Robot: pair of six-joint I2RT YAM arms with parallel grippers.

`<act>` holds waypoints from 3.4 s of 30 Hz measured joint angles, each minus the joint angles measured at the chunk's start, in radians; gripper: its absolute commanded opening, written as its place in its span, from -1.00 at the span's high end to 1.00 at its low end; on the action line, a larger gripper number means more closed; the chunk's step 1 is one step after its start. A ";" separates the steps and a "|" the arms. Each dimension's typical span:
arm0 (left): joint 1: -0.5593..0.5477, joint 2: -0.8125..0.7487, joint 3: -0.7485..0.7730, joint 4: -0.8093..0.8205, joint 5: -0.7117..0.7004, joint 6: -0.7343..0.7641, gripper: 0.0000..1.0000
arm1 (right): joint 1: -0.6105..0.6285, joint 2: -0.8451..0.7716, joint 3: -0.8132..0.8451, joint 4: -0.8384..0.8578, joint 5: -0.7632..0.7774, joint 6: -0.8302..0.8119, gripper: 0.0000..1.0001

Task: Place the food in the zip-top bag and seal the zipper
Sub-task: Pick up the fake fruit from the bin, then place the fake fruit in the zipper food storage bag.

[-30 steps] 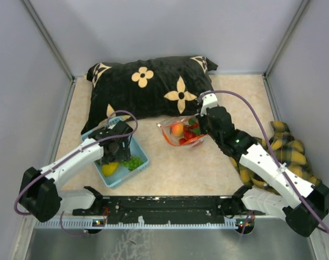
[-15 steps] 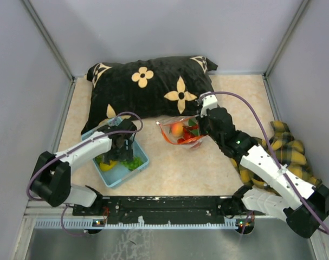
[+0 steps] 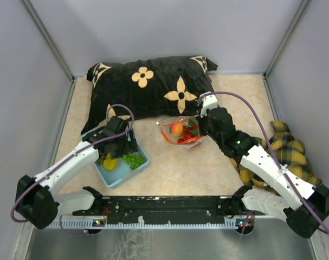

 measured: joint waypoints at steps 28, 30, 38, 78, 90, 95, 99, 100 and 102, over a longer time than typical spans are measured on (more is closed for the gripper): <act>0.000 0.082 -0.172 0.194 -0.206 -0.296 -0.39 | 0.000 -0.015 -0.012 0.011 -0.023 0.000 1.00; 0.000 0.119 -0.159 0.207 -0.210 -0.282 -0.32 | 0.000 -0.019 -0.012 0.011 -0.023 0.000 1.00; 0.000 0.183 -0.135 0.278 -0.196 -0.245 -0.09 | 0.000 -0.026 -0.013 0.011 -0.024 0.000 1.00; -0.006 -0.552 -0.269 0.708 0.145 0.121 1.00 | 0.000 -0.018 -0.013 -0.008 -0.014 0.001 1.00; -0.200 -0.436 -0.269 1.195 0.399 0.436 1.00 | 0.000 -0.017 -0.011 -0.018 -0.013 0.001 1.00; -0.275 -0.316 -0.270 1.411 0.470 0.587 1.00 | 0.000 -0.016 -0.011 -0.023 -0.013 0.001 1.00; -0.298 -0.216 -0.280 1.593 0.533 0.697 1.00 | 0.000 -0.016 -0.010 -0.029 -0.013 0.001 1.00; -0.298 -0.187 -0.288 1.654 0.549 0.723 1.00 | 0.000 -0.016 -0.009 -0.030 -0.013 0.001 1.00; -0.299 -0.126 -0.304 1.773 0.576 0.761 1.00 | 0.000 -0.016 -0.006 -0.034 -0.015 0.001 1.00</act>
